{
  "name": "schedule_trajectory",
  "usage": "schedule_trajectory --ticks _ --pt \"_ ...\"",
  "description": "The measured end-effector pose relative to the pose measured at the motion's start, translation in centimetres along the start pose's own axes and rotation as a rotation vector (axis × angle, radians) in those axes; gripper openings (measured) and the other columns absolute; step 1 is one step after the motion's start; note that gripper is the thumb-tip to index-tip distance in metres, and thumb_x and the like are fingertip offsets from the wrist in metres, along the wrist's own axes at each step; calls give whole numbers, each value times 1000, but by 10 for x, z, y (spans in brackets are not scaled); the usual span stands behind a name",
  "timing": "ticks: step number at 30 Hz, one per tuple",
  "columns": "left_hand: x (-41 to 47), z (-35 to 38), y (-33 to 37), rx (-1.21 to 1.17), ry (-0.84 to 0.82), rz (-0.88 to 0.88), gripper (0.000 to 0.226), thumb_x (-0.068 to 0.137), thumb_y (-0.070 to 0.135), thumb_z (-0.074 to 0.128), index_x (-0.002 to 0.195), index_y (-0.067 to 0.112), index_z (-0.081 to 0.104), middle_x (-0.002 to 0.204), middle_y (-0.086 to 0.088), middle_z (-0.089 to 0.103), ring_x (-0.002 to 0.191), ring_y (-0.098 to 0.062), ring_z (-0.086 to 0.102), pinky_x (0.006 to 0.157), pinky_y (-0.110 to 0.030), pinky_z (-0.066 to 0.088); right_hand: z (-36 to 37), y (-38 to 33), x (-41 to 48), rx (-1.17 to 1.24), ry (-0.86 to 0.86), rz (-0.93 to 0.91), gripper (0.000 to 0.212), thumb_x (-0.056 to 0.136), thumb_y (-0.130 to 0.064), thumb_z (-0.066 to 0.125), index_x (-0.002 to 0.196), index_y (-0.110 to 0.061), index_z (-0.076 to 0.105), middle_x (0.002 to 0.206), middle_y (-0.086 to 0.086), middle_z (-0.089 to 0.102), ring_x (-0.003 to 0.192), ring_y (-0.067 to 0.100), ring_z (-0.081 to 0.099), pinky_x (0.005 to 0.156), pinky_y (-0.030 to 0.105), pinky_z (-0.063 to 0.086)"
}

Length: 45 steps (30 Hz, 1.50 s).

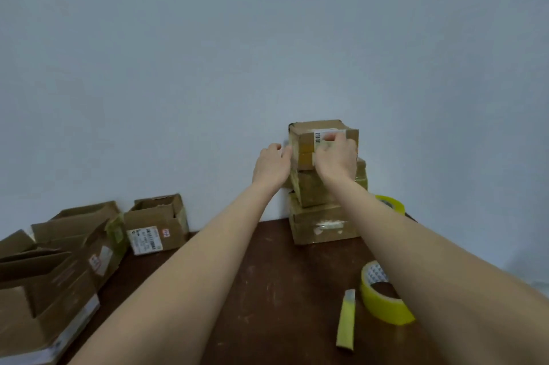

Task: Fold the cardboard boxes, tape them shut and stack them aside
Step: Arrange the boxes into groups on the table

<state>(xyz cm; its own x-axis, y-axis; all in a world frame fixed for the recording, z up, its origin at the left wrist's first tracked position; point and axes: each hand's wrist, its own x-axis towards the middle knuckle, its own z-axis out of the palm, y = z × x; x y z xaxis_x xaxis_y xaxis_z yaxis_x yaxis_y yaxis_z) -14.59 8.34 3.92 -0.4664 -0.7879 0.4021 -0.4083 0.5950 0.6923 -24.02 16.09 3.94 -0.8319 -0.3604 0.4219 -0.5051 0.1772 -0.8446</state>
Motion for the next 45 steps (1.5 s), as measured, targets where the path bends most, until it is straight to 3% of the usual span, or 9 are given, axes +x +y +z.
schedule_trajectory --ticks 8,15,19,23,27,31,39,41,45 --pt "25 35 39 -167 8 -37 54 102 40 31 145 8 28 148 -11 38 134 -28 38 105 -34 33 -18 28 63 -9 -61 158 69 95 -38 51 150 -12 18 153 13 26 137 32 33 106 45 35" --pt "30 32 31 -302 98 -65 47 97 49 35 129 17 48 125 -3 58 114 -22 56 99 -42 46 -15 17 63 315 -122 224 50 84 -52 52 121 -19 48 112 -2 59 102 23 56 98 46 43" --pt "17 -9 6 -464 291 -84 59 92 53 45 140 19 37 127 -2 56 112 -20 57 100 -42 46 -8 4 31 442 -150 204 48 80 -55 62 107 -19 46 94 -5 55 80 10 50 68 27 41" --pt "-22 -57 -43 -353 303 -99 73 86 50 60 145 16 32 117 -4 54 106 -18 56 93 -33 47 19 1 -19 447 -379 186 71 75 -39 76 134 -14 44 127 5 55 108 23 58 87 36 52" --pt "-74 -87 -109 -216 270 -161 60 86 26 68 139 14 45 91 -7 55 83 -16 56 80 -33 50 62 15 -79 354 -617 154 49 77 -5 72 123 -11 56 103 4 67 87 18 64 61 23 50" --pt "-119 -89 -169 -176 229 -290 53 84 15 69 133 14 48 106 -7 59 92 -17 58 84 -33 52 99 32 -132 91 -645 168 43 78 -18 76 111 -16 48 114 4 63 104 23 61 88 36 51" --pt "-145 -98 -211 -99 192 -410 63 84 50 63 132 14 46 132 -3 52 113 -17 52 95 -32 44 104 50 -151 17 -761 67 73 71 -68 65 119 -14 53 125 3 56 111 20 55 95 39 47" --pt "-134 -107 -206 37 204 -284 78 77 48 71 141 16 38 140 -2 45 124 -17 47 103 -36 41 101 40 -140 85 -723 14 80 74 -64 67 133 -14 48 136 4 50 123 22 50 101 37 42" --pt "-115 -118 -197 259 -92 -209 102 67 57 75 147 11 31 140 -6 43 128 -21 43 107 -38 38 107 26 -127 97 -800 -125 62 85 -43 67 134 -8 52 137 7 54 126 21 50 103 32 38"
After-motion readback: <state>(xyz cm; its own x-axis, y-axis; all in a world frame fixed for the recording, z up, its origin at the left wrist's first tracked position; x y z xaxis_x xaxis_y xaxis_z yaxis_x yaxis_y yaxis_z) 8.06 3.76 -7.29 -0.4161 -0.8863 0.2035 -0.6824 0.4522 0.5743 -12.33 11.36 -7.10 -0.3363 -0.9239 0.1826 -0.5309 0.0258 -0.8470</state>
